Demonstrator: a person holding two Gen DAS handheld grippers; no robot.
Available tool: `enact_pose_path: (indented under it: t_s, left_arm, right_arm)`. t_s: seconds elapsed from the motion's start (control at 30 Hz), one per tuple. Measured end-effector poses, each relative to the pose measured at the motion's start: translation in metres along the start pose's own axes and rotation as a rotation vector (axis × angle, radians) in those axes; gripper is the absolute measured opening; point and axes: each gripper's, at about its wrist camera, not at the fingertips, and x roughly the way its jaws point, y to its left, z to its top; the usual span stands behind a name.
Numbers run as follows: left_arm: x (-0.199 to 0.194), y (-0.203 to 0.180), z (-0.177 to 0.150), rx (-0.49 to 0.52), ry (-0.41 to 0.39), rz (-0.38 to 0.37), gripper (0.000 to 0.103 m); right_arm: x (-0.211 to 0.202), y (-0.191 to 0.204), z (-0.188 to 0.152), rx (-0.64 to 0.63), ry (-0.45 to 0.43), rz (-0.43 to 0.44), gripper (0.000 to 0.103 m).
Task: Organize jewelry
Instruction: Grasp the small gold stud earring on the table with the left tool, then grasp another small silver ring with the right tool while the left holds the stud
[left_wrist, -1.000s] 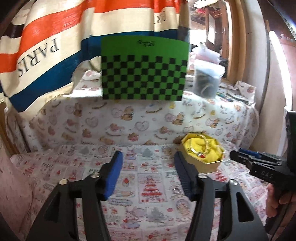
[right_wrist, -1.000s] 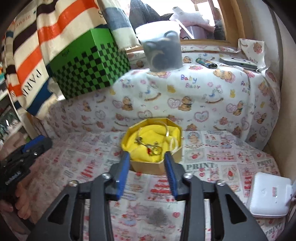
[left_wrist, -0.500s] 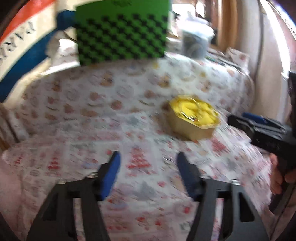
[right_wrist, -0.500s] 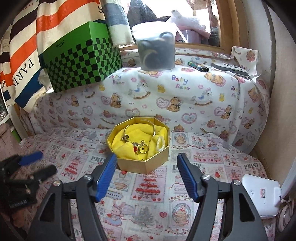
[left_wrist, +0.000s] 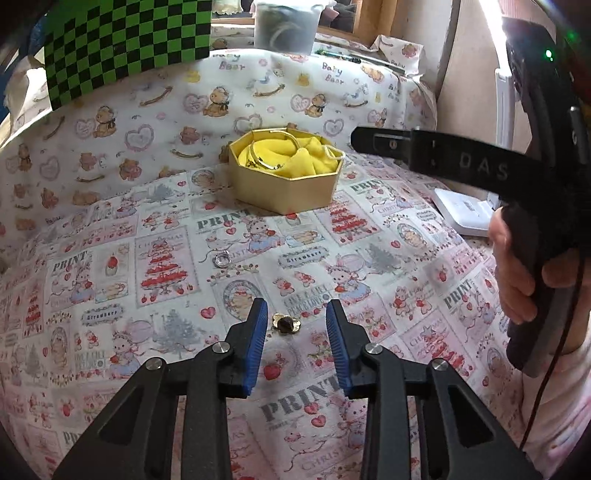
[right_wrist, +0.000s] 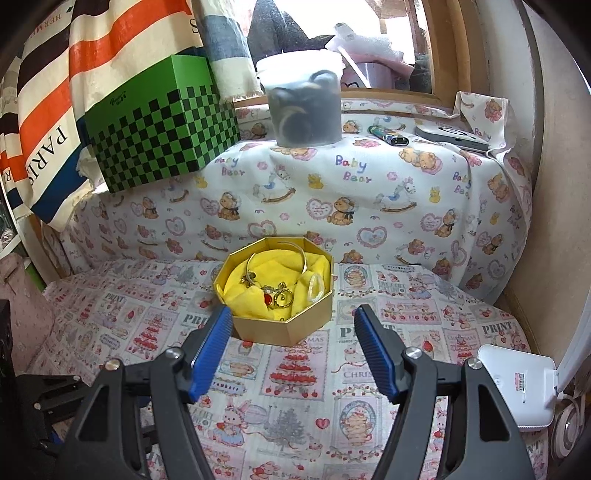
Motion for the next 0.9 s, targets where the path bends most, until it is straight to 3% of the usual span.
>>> enact_pose_path:
  t_s: [0.2, 0.3, 0.57, 0.9]
  left_arm:
    - [0.015, 0.008, -0.002, -0.013, 0.037, 0.032, 0.024]
    - [0.021, 0.011, -0.002, -0.01, 0.046, 0.036, 0.015]
    - [0.012, 0.027, 0.003, -0.041, -0.019, 0.126, 0.015]
    - [-0.014, 0.07, 0.016, -0.162, -0.115, 0.2, 0.015]
  right_arm:
    - [0.001, 0.001, 0.0, 0.002, 0.012, 0.004, 0.066]
    - [0.001, 0.001, 0.0, 0.001, 0.016, 0.007, 0.066]
    - [0.001, 0.0, 0.0, 0.002, 0.018, 0.005, 0.066]
    - [0.007, 0.005, -0.003, -0.009, 0.033, 0.007, 0.066]
